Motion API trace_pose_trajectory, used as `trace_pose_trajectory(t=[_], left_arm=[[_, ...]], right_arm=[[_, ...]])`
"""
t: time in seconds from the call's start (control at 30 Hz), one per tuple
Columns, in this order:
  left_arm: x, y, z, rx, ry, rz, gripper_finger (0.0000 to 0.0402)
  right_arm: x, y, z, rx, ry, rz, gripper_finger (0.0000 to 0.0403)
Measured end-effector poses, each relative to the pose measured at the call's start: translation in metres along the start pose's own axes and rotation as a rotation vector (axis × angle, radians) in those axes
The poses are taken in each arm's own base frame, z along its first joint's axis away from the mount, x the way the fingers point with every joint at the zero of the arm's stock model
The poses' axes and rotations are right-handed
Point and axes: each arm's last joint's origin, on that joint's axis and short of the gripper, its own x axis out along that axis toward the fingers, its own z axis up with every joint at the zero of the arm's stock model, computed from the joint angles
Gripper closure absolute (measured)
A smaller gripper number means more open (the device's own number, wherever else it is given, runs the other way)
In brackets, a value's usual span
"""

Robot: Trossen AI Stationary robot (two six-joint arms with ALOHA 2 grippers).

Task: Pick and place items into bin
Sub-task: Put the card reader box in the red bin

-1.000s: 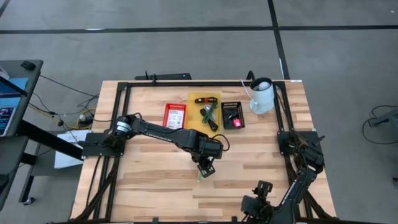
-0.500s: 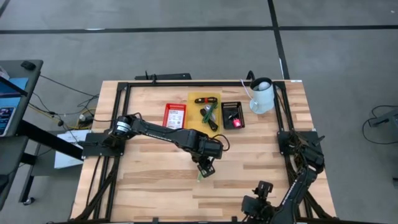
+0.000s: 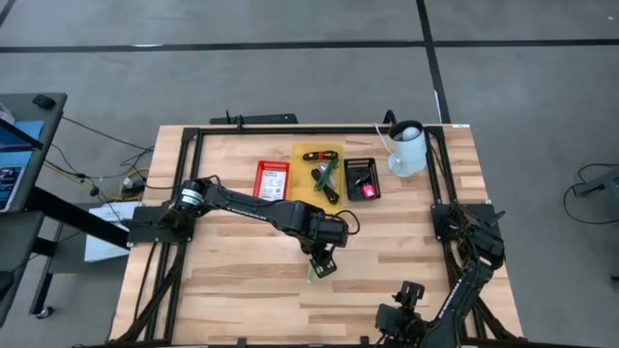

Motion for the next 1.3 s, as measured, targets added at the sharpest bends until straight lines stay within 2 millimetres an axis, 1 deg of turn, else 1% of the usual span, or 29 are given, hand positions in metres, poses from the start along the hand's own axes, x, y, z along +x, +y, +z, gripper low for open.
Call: trace_pose_trajectory(t=[0.27, 0.53, 0.67, 0.8, 1.03, 1.2, 1.3], left_arm=[[0.0, 0.0, 0.0, 0.009, -0.003, -0.002, 0.0199], [0.001, 0.001, 0.001, 0.008, -0.02, 0.023, 0.0195], [0.009, 0.003, -0.001, 0.002, 0.017, 0.051, 0.0195], [0.027, 0.006, -0.001, -0.003, 0.064, 0.064, 0.0195], [0.049, 0.011, -0.001, -0.001, 0.118, 0.095, 0.0195], [0.056, 0.015, -0.003, -0.001, 0.146, 0.123, 0.02], [0.057, 0.017, -0.005, 0.006, 0.169, 0.139, 0.0219]], right_arm=[[0.0, 0.0, 0.0, 0.001, 0.003, 0.001, 0.0181], [0.0, 0.0, 0.0, 0.003, 0.002, 0.004, 0.0181], [0.0, 0.001, 0.0, 0.004, 0.001, 0.007, 0.0181], [0.0, 0.001, 0.0, 0.011, 0.001, 0.008, 0.0181], [-0.002, 0.003, -0.004, 0.004, -0.005, 0.018, 0.0181], [-0.002, 0.003, -0.004, 0.01, -0.005, 0.019, 0.0181], [-0.002, 0.003, -0.004, 0.011, -0.006, 0.022, 0.0181]])
